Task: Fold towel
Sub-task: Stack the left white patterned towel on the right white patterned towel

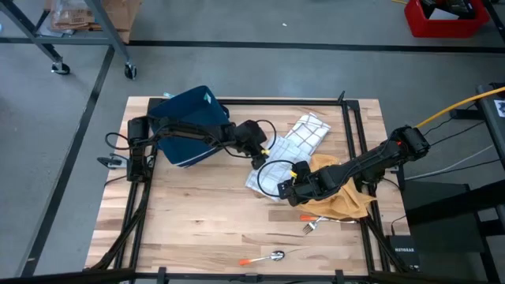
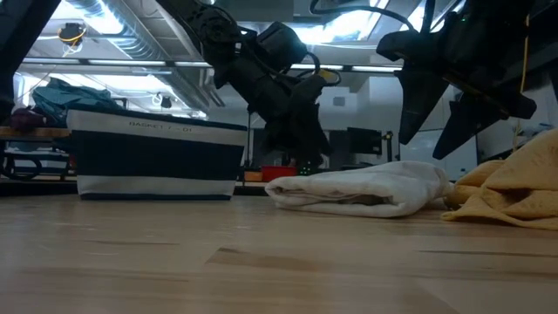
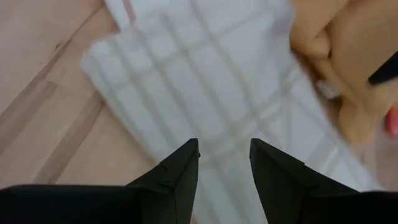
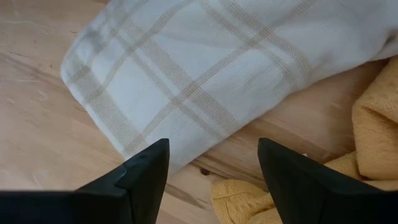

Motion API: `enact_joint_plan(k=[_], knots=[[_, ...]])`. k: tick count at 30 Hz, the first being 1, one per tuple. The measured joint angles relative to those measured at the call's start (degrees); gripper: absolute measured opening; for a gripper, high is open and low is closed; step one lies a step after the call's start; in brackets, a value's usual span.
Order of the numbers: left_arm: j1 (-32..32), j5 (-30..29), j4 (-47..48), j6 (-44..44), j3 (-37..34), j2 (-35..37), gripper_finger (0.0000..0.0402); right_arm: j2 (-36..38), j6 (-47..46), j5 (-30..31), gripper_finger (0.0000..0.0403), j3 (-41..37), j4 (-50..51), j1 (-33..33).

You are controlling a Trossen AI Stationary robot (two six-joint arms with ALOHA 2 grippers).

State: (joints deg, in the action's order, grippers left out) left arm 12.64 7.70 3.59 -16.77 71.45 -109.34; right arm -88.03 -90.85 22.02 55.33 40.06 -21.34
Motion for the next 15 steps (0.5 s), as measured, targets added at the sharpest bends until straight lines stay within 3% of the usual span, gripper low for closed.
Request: enact_joint_plan(k=[5,15], knots=[[0.60,-2.16,-6.09,-1.84,0.32,0.15,0.0136,0.00,1.37,0.02,0.0248,0.00,0.08,0.00],[0.12,-2.40,-5.37,-2.43,0.32,0.28,0.0136,0.00,2.94,-0.11,0.0248,0.00,0.80,0.00]])
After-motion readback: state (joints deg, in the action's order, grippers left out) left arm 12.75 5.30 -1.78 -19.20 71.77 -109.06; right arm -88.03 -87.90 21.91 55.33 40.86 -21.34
